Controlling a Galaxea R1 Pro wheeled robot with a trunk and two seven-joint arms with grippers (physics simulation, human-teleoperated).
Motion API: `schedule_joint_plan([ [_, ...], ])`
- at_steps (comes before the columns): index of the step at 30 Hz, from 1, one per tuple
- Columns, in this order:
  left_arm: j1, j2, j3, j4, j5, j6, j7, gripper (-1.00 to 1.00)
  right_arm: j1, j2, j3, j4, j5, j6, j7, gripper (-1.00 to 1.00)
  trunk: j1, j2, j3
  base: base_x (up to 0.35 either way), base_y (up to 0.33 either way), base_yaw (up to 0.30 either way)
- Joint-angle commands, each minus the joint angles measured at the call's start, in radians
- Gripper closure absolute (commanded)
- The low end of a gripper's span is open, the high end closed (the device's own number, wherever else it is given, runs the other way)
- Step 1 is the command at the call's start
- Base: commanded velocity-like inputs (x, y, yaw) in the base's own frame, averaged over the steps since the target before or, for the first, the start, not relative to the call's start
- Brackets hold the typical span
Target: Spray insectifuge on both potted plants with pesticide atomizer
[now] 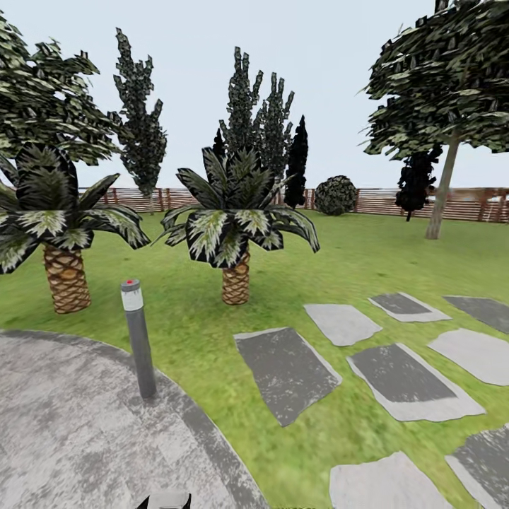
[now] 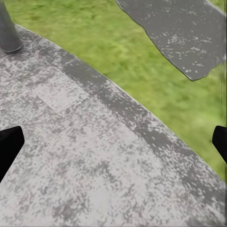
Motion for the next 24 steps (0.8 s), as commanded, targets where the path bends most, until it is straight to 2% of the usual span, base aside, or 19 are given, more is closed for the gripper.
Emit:
schedule_joint_plan([
  [1,-0.001,0.000,0.000,0.000,0.000,-0.003,0.000,-1.00,-0.001,0.000,-0.002,0.001,0.000,-0.003,0.000,-1.00,0.004,-0.008,-0.004,0.000,0.000,-0.277],
  [24,-0.001,0.000,0.000,0.000,0.000,-0.002,0.000,-1.00,-0.001,0.000,-0.001,0.001,0.000,-0.004,0.000,-1.00,0.092,-0.169,-0.076,0.000,0.000,-0.277],
])
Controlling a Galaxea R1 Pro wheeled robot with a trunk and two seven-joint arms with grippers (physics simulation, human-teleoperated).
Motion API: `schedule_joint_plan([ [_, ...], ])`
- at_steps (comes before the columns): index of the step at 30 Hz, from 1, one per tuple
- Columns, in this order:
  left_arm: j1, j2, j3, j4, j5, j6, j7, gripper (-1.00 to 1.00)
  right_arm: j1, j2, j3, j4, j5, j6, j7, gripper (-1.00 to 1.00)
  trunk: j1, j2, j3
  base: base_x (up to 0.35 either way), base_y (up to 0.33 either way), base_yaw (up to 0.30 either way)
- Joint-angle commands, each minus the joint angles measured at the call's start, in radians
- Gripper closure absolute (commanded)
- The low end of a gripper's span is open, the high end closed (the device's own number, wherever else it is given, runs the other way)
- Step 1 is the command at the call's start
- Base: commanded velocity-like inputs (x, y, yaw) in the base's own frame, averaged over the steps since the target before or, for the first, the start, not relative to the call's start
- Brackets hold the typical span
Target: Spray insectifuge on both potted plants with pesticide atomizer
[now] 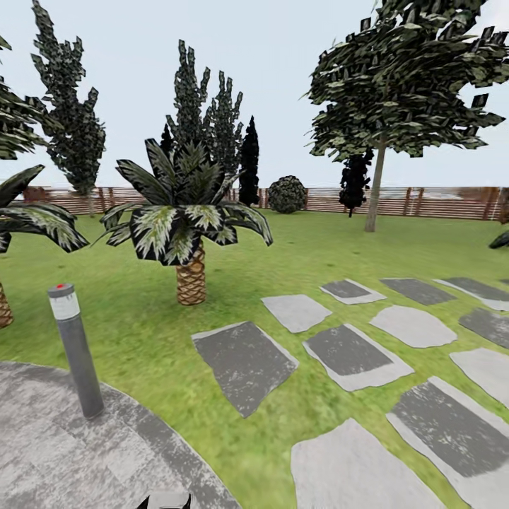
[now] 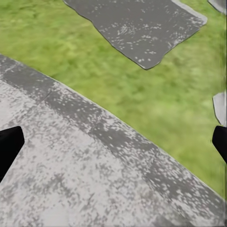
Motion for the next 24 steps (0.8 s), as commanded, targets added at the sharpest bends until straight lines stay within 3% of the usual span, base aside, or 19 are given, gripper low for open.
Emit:
schedule_joint_plan([
  [1,-0.001,0.000,0.000,0.000,0.000,-0.003,0.000,-1.00,-0.001,0.000,-0.001,0.001,0.000,-0.003,0.000,-1.00,0.004,-0.008,-0.004,0.000,0.000,-0.277],
  [24,-0.001,0.000,-0.001,0.000,0.000,-0.003,0.000,-1.00,-0.001,0.000,-0.002,0.001,0.000,-0.003,0.000,-1.00,0.092,-0.169,-0.076,0.000,0.000,-0.277],
])
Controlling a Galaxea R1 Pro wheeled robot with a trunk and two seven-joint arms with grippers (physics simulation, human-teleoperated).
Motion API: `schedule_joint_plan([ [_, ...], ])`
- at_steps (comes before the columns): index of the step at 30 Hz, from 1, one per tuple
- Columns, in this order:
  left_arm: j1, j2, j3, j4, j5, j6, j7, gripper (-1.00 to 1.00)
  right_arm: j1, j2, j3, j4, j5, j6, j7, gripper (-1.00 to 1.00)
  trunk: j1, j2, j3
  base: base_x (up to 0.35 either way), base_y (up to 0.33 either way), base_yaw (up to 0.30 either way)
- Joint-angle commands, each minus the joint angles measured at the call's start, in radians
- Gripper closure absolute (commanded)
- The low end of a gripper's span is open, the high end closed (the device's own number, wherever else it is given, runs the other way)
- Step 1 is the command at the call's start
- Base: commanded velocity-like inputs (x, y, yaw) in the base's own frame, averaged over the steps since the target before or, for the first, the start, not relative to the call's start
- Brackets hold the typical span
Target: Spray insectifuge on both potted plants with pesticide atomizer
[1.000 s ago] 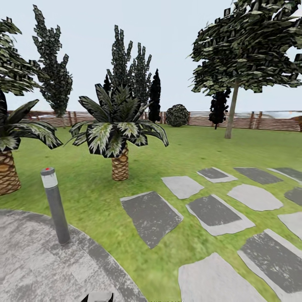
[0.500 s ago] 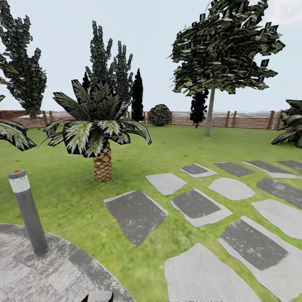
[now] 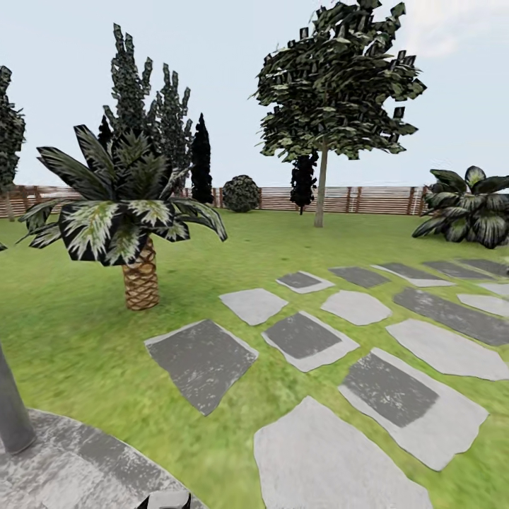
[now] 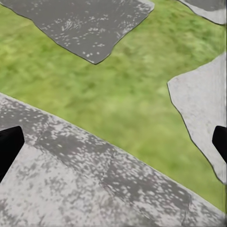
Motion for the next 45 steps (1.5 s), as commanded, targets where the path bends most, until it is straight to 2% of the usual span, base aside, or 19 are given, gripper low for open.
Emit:
schedule_joint_plan([
  [1,0.000,0.000,0.000,0.000,0.000,-0.004,0.000,-1.00,-0.001,0.000,-0.001,0.001,0.000,-0.004,0.000,-1.00,0.004,-0.008,-0.004,0.000,0.000,-0.277],
  [45,0.000,0.000,0.000,0.000,0.000,-0.004,0.000,-1.00,-0.001,0.000,-0.001,0.000,0.000,-0.004,0.000,-1.00,0.172,-0.316,-0.142,0.000,0.000,-0.277],
])
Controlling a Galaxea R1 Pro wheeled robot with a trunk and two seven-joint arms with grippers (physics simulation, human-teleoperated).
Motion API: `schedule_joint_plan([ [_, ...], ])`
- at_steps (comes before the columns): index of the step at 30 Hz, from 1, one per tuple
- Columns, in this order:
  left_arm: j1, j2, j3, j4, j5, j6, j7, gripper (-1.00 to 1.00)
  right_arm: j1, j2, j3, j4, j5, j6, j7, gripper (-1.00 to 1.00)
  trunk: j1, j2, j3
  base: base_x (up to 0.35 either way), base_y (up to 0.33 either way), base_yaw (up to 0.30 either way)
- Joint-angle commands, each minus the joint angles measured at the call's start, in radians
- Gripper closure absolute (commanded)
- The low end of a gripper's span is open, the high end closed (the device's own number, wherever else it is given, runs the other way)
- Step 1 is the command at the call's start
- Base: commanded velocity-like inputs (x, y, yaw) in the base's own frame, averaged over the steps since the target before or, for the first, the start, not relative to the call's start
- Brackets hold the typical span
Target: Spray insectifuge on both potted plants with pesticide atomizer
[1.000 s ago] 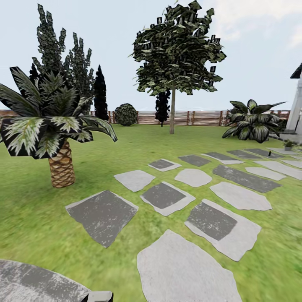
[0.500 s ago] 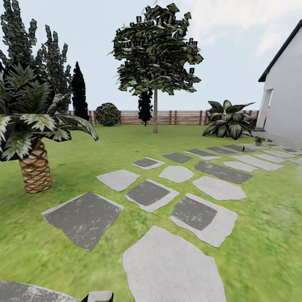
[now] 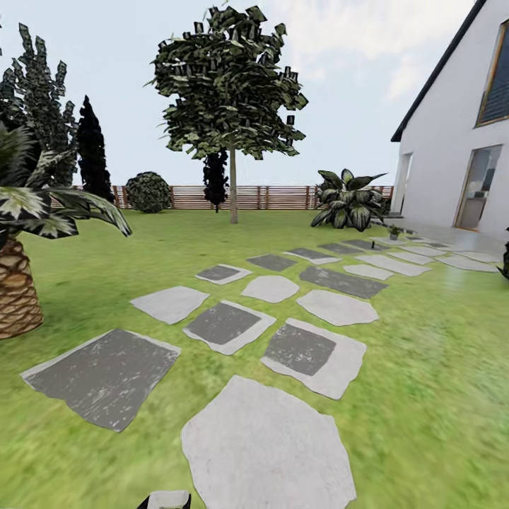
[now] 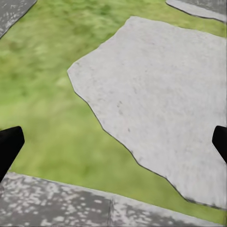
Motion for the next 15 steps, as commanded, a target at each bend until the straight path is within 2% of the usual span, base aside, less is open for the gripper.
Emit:
schedule_joint_plan([
  [1,0.000,0.000,0.000,0.000,0.000,-0.003,0.000,-1.00,-0.001,0.000,-0.001,0.001,0.000,-0.004,0.000,-1.00,0.004,-0.008,-0.004,0.000,0.000,-0.277],
  [9,0.000,0.000,0.000,0.000,0.000,-0.003,0.000,-1.00,-0.001,0.000,-0.002,0.001,0.000,-0.004,0.000,-1.00,0.034,-0.064,-0.029,0.000,0.000,-0.277],
  [15,0.000,0.000,0.000,0.000,0.000,-0.003,0.000,-1.00,-0.001,0.000,-0.002,0.001,0.000,-0.003,0.000,-1.00,0.035,-0.064,-0.033,0.000,0.000,-0.277],
])
